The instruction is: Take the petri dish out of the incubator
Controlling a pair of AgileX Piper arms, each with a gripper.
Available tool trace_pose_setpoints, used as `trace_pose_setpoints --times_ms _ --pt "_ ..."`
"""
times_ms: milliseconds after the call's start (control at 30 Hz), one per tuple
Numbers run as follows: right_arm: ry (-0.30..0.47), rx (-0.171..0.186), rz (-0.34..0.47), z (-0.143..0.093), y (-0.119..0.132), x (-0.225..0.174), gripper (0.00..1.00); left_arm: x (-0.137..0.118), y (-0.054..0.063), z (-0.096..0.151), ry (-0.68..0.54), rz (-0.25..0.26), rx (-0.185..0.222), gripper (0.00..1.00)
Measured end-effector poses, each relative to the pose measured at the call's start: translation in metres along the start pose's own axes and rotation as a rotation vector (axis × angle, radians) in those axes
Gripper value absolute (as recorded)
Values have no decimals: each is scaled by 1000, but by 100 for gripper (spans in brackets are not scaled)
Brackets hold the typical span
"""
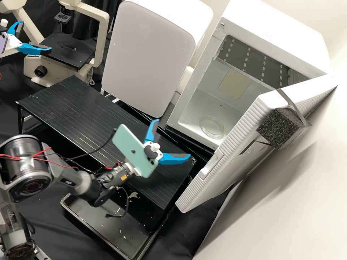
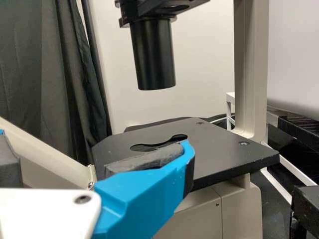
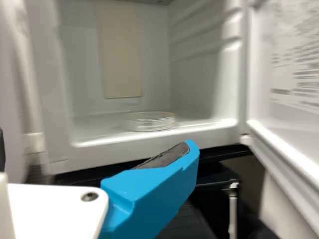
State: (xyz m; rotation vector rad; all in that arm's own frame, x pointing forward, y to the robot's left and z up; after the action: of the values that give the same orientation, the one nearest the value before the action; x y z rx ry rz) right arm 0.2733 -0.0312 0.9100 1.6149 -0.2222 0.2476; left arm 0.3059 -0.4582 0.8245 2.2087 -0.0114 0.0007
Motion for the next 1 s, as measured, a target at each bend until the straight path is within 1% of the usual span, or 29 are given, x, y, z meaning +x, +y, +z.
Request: trace_pose_setpoints --times_ms 100,333,367,600,700,1000 --pt "-5 -12 23 7 8 18 100 0 0 0 0 0 0 100" --pt "-28 -32 26 17 18 62 100 0 0 0 0 0 0 100" --pt "-38 -27 27 17 18 66 100 0 0 0 0 0 0 100" --pt "-82 -36 -4 24 18 111 100 0 0 0 0 0 0 100" --pt "-111 -39 -24 28 16 123 100 0 0 0 0 0 0 100" --pt "-141 -52 -54 33 12 147 100 0 0 0 0 0 0 100"
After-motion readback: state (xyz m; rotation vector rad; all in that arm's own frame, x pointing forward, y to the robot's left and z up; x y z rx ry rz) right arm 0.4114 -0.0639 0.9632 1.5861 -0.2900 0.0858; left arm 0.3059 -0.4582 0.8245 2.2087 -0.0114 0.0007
